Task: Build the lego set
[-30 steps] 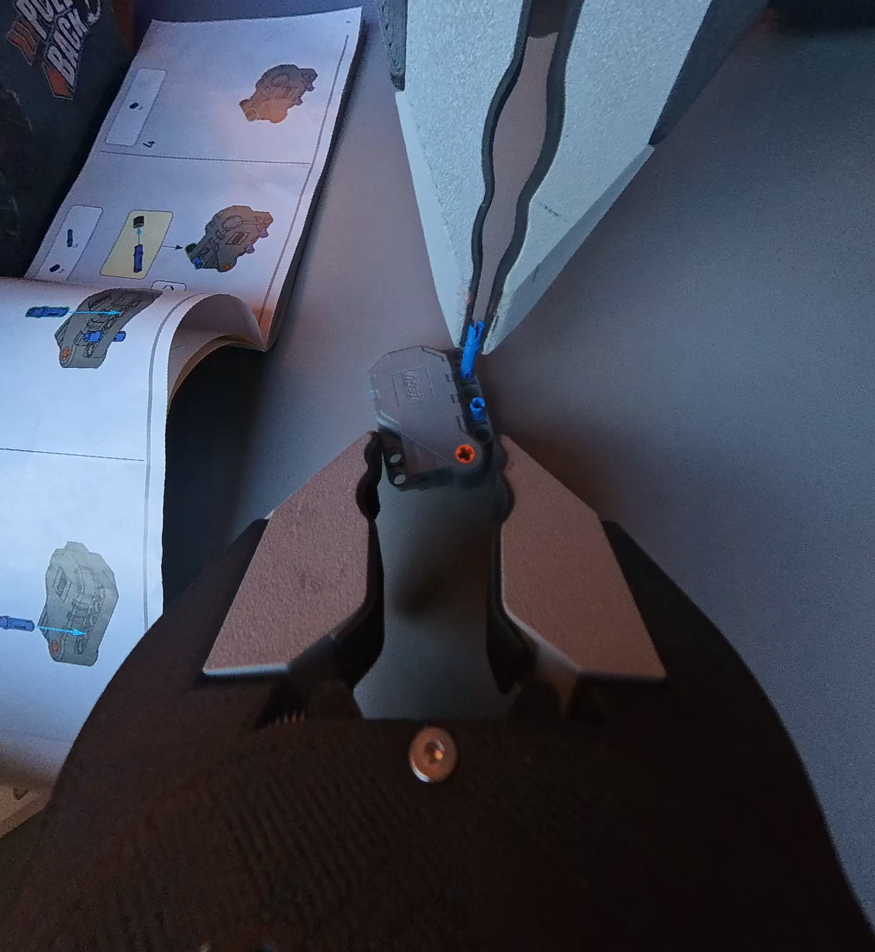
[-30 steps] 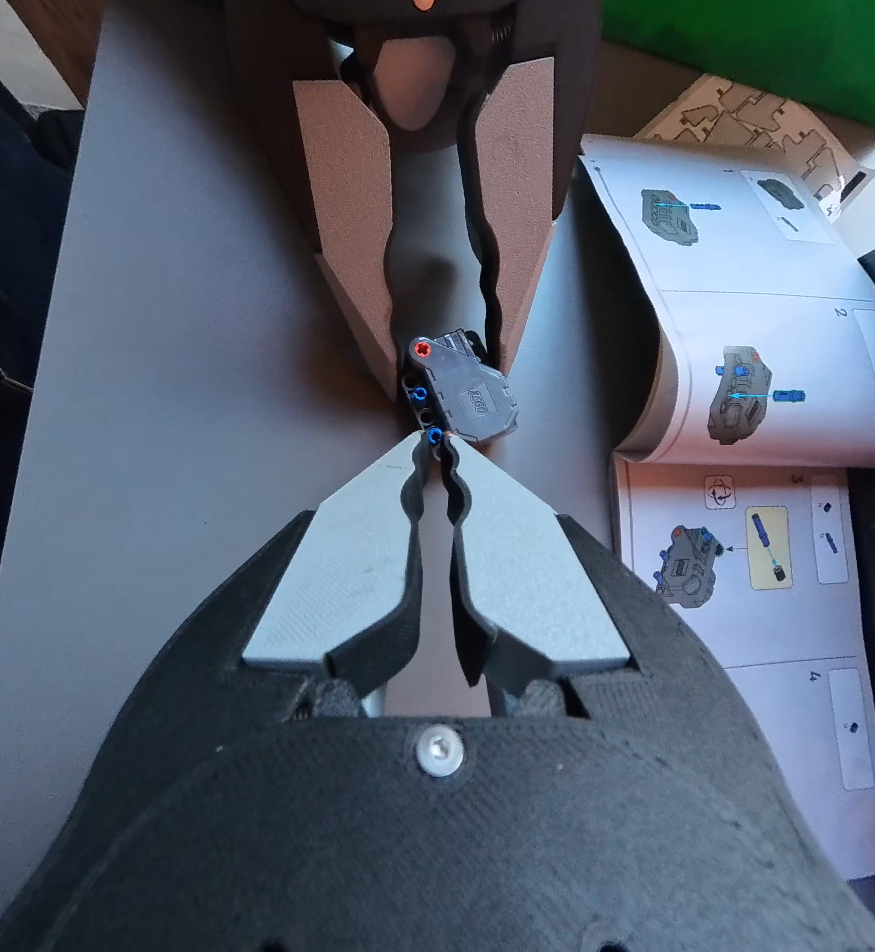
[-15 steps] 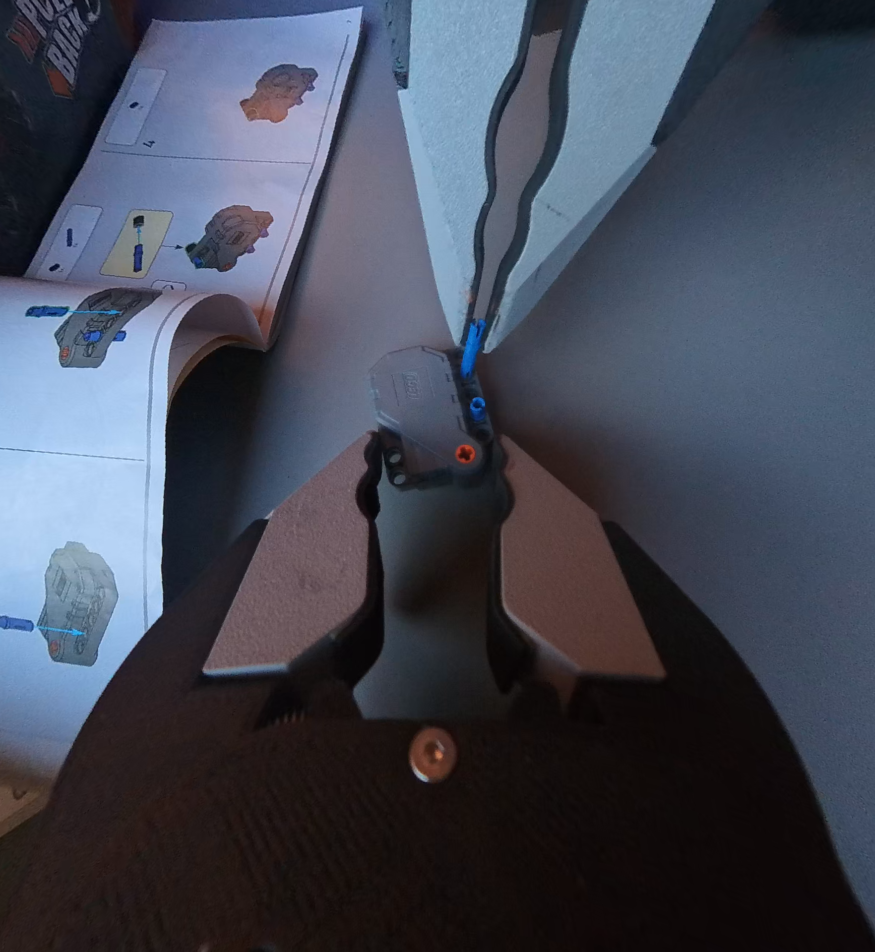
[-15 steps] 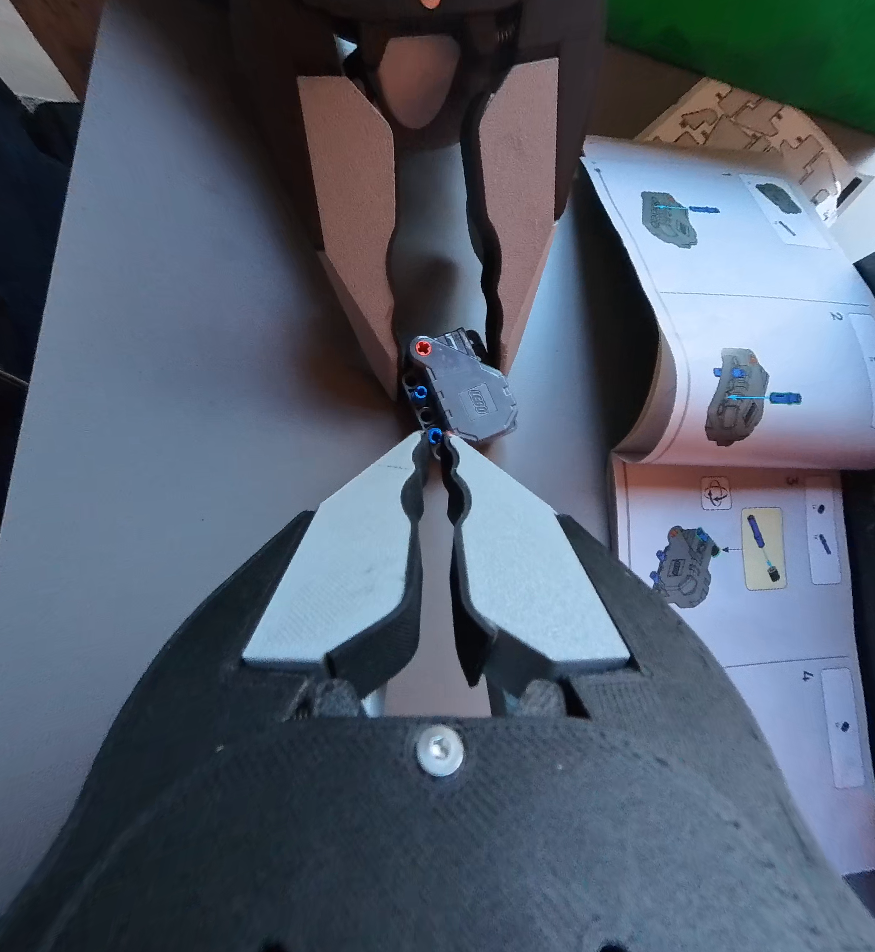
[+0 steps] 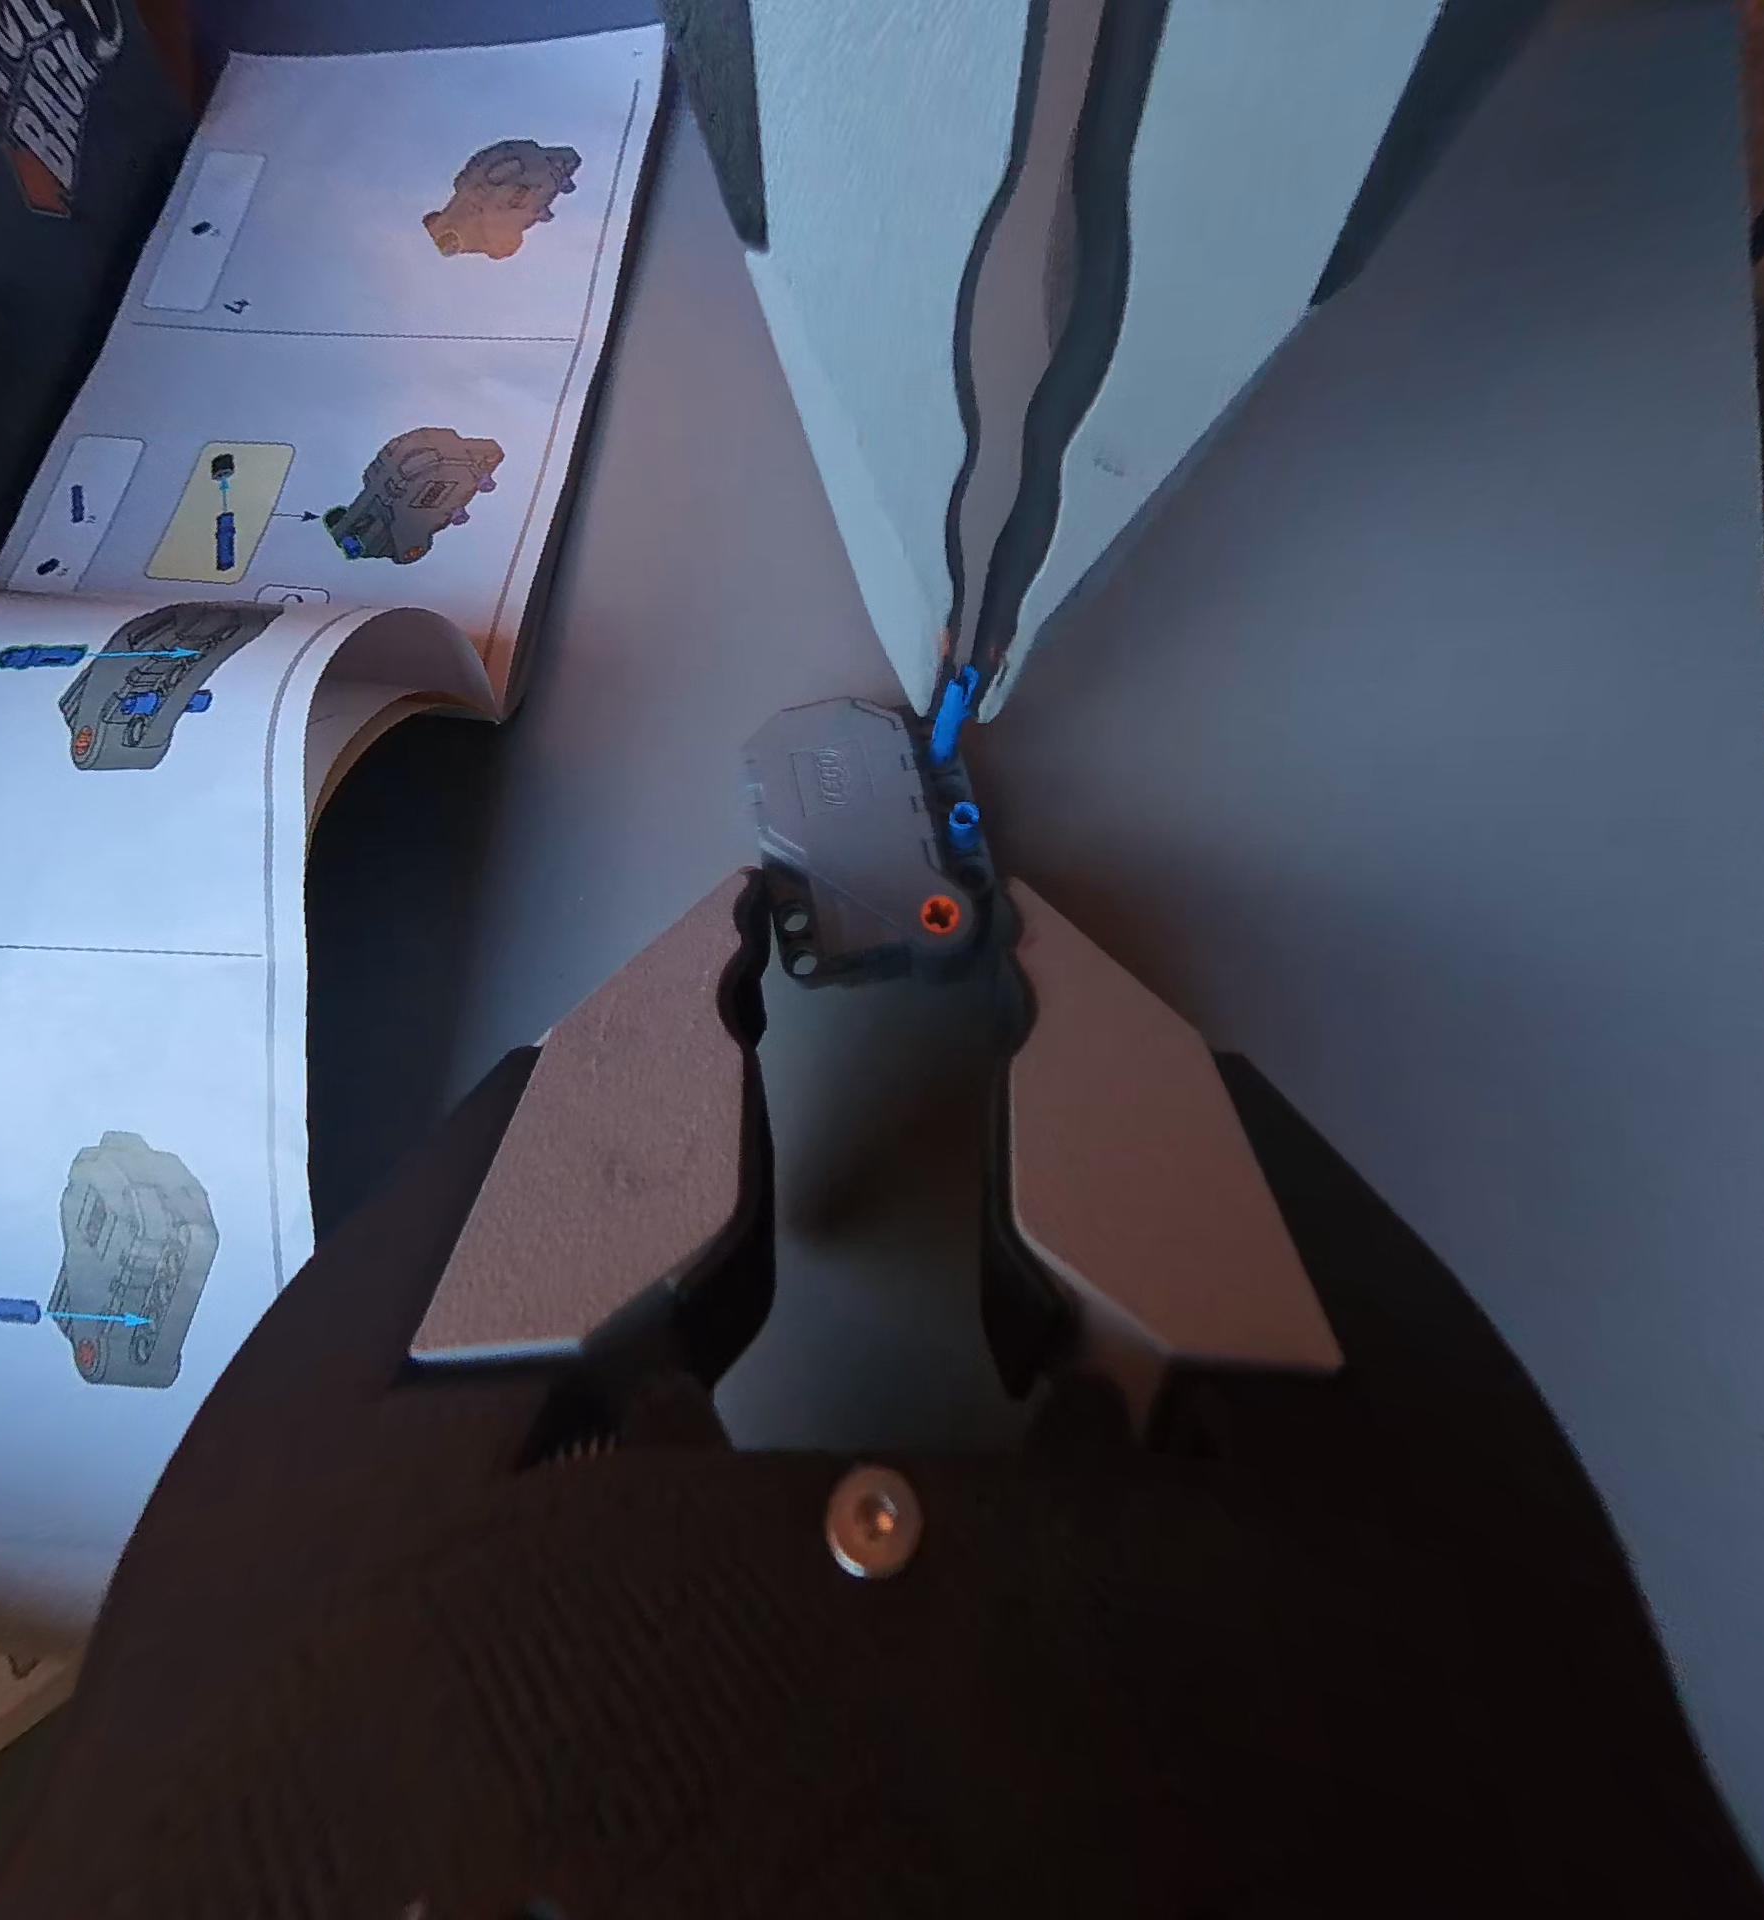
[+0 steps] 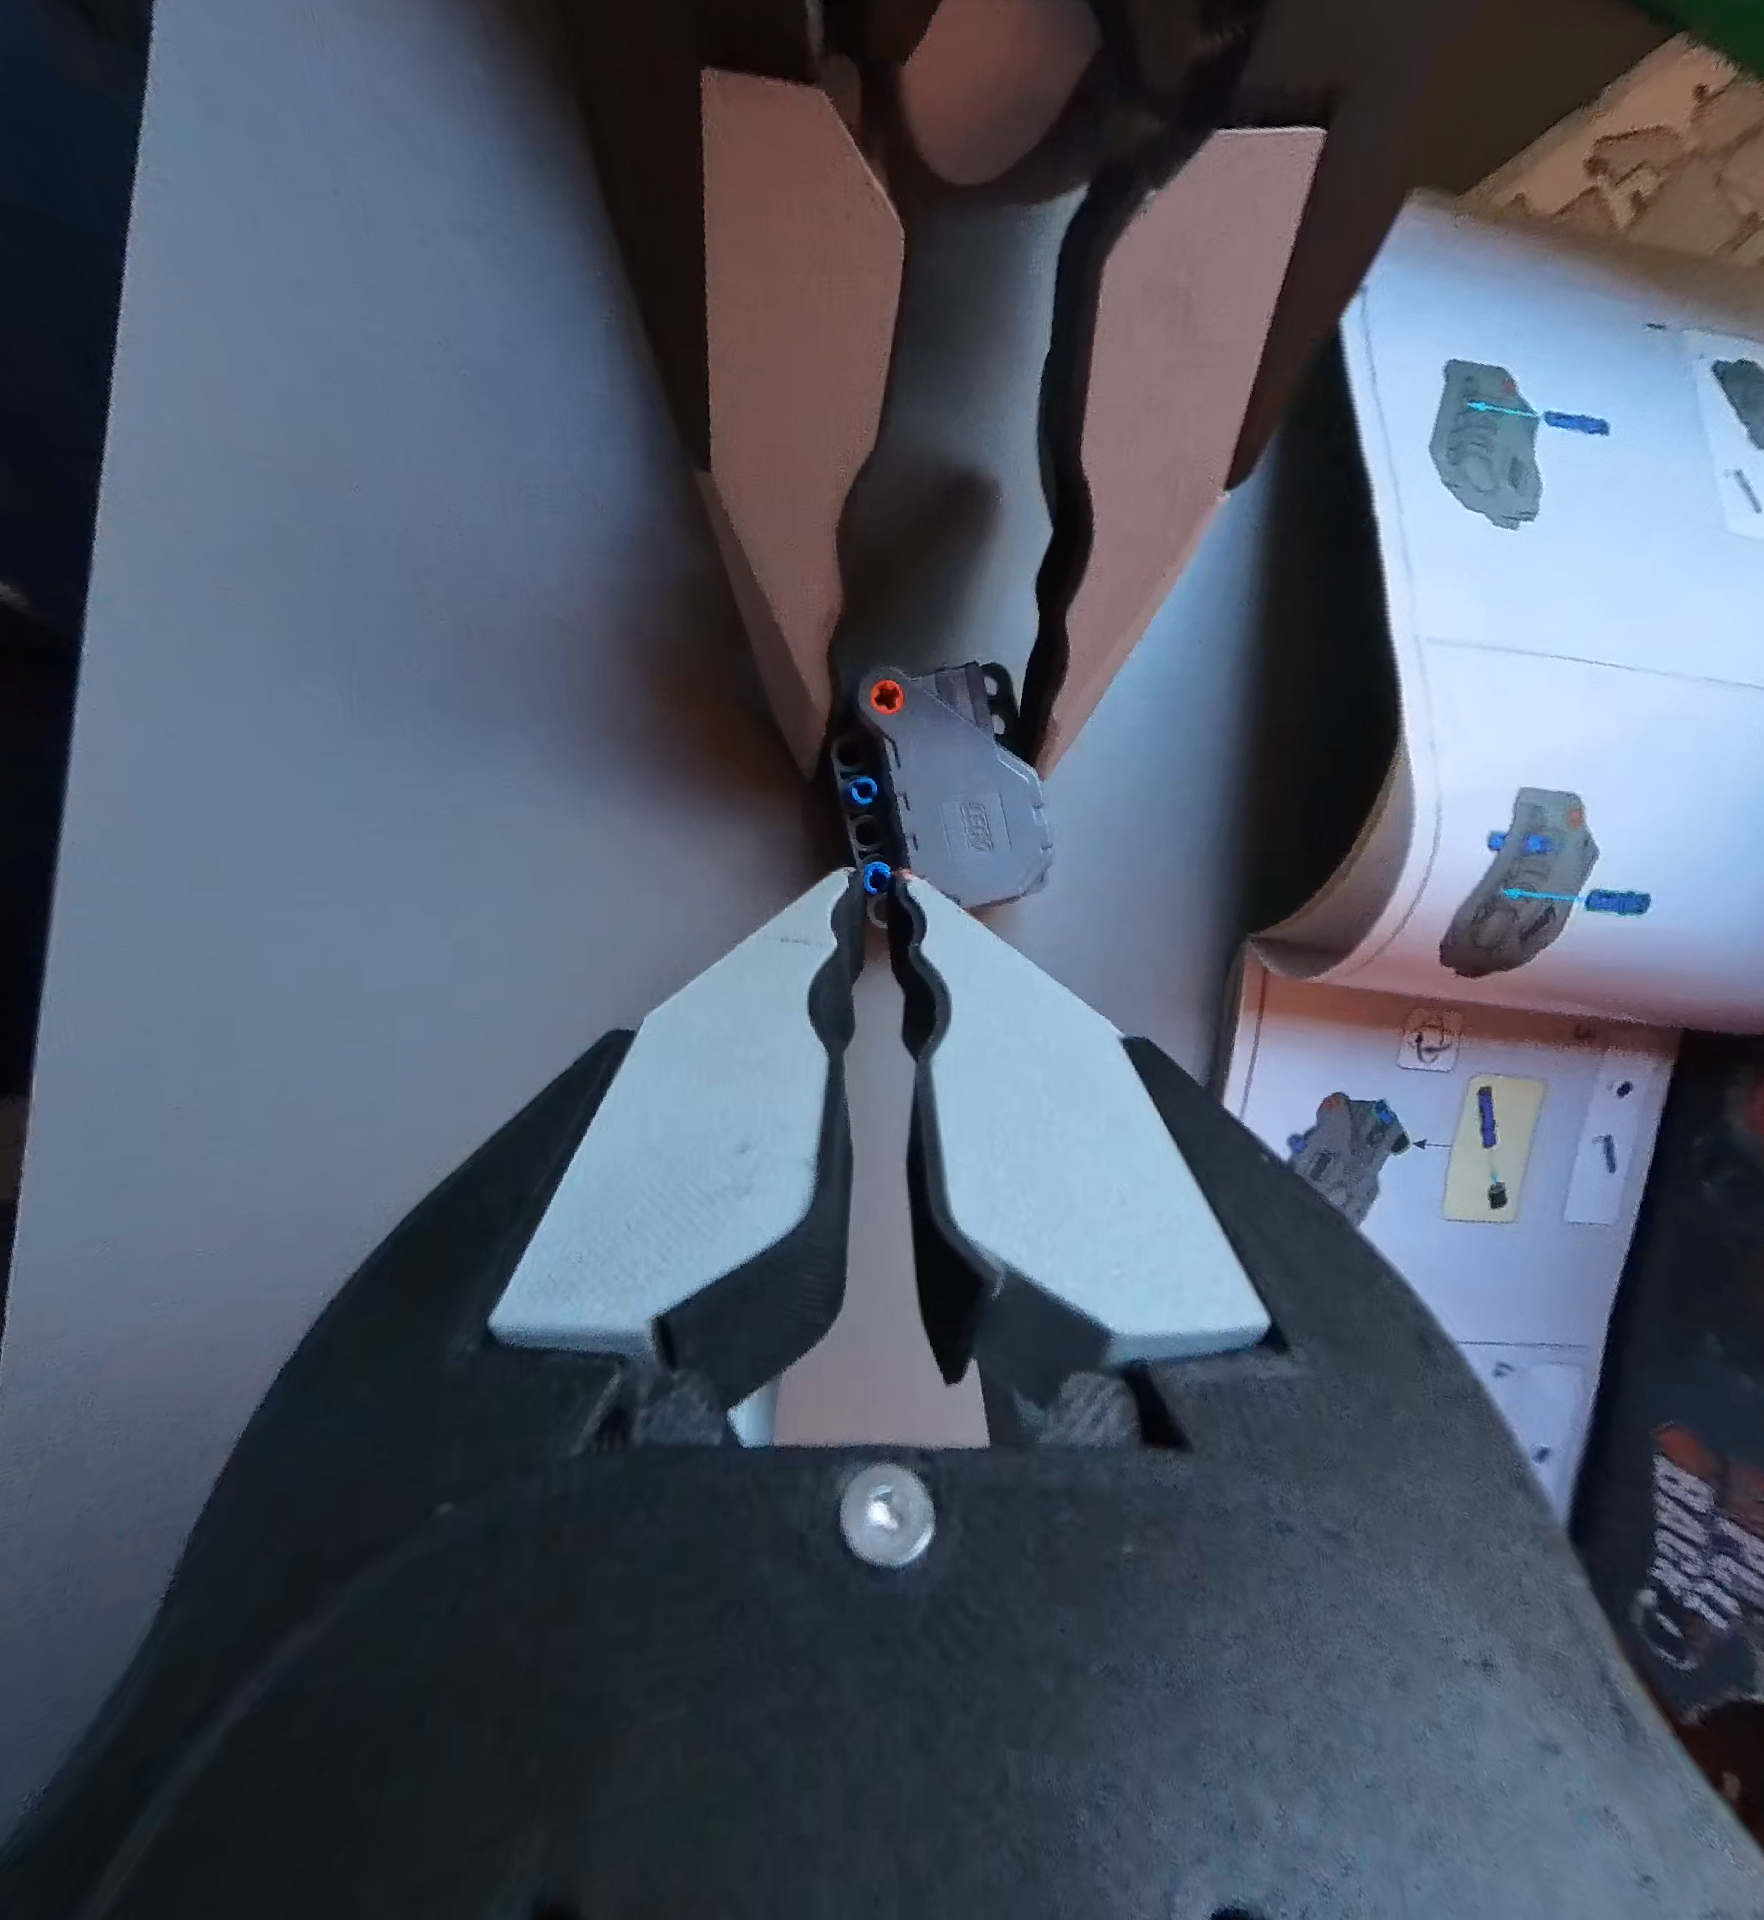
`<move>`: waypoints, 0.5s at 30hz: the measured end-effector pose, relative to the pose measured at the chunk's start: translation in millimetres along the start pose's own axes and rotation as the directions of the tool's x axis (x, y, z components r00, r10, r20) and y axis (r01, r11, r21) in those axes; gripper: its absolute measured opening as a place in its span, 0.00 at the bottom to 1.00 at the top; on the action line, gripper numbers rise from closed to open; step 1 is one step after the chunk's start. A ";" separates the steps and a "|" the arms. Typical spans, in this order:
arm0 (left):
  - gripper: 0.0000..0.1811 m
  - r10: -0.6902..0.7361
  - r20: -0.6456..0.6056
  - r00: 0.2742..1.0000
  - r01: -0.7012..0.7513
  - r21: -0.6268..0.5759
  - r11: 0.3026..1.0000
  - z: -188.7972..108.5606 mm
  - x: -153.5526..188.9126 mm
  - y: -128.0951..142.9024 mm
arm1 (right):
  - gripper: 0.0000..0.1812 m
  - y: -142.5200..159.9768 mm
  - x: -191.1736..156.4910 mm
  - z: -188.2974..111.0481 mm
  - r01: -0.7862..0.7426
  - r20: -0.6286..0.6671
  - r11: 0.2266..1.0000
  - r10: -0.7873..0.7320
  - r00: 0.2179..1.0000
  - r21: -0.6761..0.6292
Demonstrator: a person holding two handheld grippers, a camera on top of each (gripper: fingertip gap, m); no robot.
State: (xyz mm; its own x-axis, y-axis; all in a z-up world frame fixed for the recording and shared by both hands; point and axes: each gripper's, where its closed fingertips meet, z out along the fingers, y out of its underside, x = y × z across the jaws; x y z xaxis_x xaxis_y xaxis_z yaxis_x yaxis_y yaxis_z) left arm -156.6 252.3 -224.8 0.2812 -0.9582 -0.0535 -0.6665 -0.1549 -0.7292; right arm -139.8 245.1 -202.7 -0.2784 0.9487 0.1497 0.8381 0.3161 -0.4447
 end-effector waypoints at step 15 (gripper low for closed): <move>0.22 0.008 0.017 1.000 -0.008 0.001 1.000 -0.6 -0.6 0.0 | 0.00 3.3 -0.3 5.1 0.004 0.027 0.997 -0.001 1.000 -0.082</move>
State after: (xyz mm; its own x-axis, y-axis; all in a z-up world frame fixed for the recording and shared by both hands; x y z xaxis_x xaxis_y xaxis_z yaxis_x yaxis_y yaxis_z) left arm -157.2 252.7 -224.3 0.2875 -0.9552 -0.0705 -0.6679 -0.1472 -0.7296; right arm -139.3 245.9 -208.7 -0.2923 0.9480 0.1262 0.8727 0.3184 -0.3702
